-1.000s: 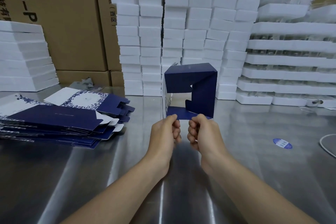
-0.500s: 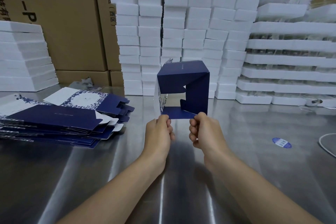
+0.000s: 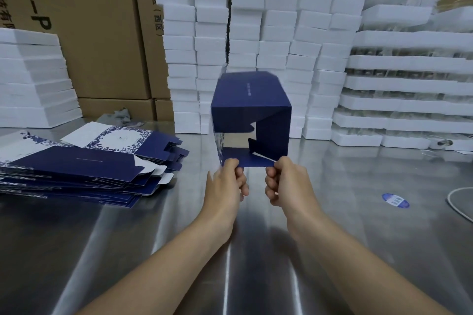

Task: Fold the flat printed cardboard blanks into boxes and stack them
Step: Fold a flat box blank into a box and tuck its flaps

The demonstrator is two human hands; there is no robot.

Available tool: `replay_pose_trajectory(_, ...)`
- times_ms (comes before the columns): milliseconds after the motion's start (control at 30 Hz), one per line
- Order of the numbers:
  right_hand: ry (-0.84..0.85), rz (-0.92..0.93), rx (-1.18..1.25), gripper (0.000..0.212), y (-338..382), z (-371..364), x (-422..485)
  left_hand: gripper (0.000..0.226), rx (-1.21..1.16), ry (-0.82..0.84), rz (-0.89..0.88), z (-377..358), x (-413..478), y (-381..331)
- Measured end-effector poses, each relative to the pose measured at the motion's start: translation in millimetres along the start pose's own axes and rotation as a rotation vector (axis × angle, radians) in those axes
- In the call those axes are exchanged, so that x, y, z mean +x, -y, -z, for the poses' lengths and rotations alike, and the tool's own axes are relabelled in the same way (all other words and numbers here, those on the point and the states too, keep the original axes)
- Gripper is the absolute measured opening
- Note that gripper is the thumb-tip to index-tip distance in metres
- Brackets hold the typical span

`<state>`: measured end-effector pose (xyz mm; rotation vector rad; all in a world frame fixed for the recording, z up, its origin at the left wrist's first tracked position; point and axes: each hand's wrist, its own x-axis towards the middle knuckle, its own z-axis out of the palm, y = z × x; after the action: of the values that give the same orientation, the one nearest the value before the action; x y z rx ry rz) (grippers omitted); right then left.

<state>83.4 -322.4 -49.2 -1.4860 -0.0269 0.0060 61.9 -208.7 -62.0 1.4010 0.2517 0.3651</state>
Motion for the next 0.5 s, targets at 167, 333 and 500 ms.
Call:
replay_pose_trajectory(167, 0.062, 0.016, -0.032, 0.032, -2, 1, 3, 0.036, -0.019, 0.025, 0.013, 0, 1, -3)
replay_pose_trajectory(333, -0.014, 0.066, -0.039, 0.048, -8, 1, 9, 0.037, 0.031, 0.150, 0.021, -1, 0, 2)
replay_pose_trajectory(500, -0.155, 0.082, 0.033, 0.042, -1, 17, 23, 0.033, 0.164, 0.320, 0.071, 4, 5, 5)
